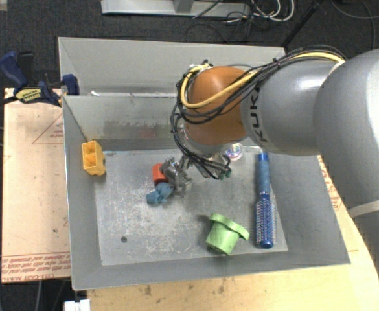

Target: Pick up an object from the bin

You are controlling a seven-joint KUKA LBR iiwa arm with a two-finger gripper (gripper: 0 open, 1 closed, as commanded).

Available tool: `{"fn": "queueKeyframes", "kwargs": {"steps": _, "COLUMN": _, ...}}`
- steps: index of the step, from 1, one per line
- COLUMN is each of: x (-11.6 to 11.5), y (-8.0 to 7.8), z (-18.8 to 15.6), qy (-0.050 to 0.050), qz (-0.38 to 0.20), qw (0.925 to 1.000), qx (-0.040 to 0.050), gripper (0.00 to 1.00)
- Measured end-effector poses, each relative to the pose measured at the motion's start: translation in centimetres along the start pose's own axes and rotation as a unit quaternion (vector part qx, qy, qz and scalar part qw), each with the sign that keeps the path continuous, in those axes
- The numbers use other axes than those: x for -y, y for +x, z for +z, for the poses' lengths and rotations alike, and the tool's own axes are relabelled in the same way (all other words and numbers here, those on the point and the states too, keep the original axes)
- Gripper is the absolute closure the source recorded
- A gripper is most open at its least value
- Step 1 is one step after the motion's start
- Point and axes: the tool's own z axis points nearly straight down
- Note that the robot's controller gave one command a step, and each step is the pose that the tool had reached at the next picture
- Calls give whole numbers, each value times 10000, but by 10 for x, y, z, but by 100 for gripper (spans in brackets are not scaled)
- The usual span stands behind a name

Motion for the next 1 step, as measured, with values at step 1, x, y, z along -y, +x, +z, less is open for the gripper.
{"fn": "queueKeyframes", "kwargs": {"steps": 1, "x": -80, "y": -53, "z": 8, "qy": -17, "qz": 1850, "qw": 9827, "qx": -87, "gripper": 100}}
